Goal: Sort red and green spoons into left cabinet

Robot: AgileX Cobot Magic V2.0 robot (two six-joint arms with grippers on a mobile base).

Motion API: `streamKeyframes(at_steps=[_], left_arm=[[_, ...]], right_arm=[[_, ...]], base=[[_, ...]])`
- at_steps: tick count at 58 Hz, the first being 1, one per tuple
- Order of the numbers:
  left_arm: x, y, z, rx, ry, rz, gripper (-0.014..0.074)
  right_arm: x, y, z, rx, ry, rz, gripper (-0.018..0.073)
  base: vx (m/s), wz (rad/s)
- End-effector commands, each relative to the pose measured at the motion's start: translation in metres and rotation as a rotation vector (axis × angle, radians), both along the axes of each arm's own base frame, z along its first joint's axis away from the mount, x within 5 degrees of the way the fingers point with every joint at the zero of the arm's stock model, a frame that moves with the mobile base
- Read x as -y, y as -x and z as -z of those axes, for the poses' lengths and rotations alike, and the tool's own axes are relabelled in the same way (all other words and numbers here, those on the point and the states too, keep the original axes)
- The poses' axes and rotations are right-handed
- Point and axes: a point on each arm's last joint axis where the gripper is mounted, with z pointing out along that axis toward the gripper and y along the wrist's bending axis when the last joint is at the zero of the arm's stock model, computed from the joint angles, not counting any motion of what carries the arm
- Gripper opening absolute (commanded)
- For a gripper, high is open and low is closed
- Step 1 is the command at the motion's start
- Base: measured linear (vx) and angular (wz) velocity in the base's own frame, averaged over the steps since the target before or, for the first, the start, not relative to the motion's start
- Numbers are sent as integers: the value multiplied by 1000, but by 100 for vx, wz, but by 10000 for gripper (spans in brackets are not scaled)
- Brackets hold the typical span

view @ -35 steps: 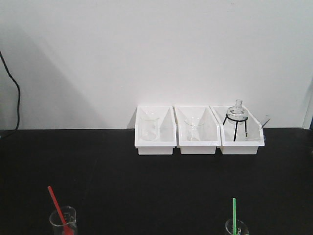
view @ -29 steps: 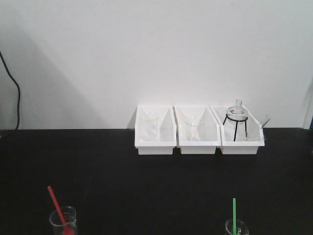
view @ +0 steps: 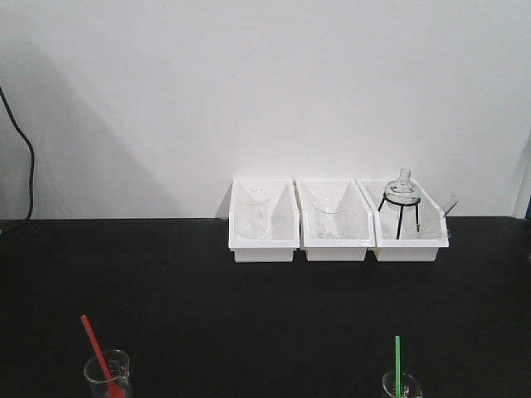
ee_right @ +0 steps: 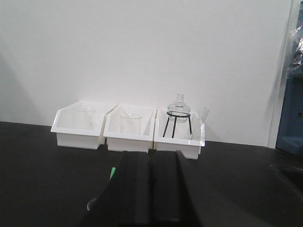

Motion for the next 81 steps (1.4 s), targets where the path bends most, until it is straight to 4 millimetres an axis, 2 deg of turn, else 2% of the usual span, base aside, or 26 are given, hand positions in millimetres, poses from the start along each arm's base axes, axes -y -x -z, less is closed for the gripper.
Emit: streamKeyframes(at_steps=[1,38,48,53,58,62,70,72,73,81], left_arm=[[0,1,-2,81,10,-2,-1],[0,1,-4,95,10,-3,-1],[-1,3,-16,225,28,-8,-1],[-1,5,-27,305,105,-2,-1],[-2,8,-41,378,197,14,-1],[-2,12,-55,404,233,24,-1],[-1,13,-90,348,223,25,-1],[-1,9,-97,310,223,23,-1],[0,-1,-123,282,220,20,-1],[0,-34,-161,215,197,11,-1]], right_arm=[[0,2,-6,90,5,5,-1],[0,3,-10,130,2,4,-1],[0,6,-19,230,-17,1,-1],[2,8,-25,252,-101,-11,-1],[3,10,-37,256,-185,-26,-1],[2,13,-48,233,-176,-27,-1],[2,18,-87,179,-116,-18,-1],[2,16,-98,160,-97,-14,-1],[1,7,-122,113,-70,-8,-1],[-2,-22,-158,19,-30,-1,-1]], base=[[0,0],[0,0],[0,0],[0,0],[0,0],[0,0],[0,0],[0,0],[0,0],[0,0]])
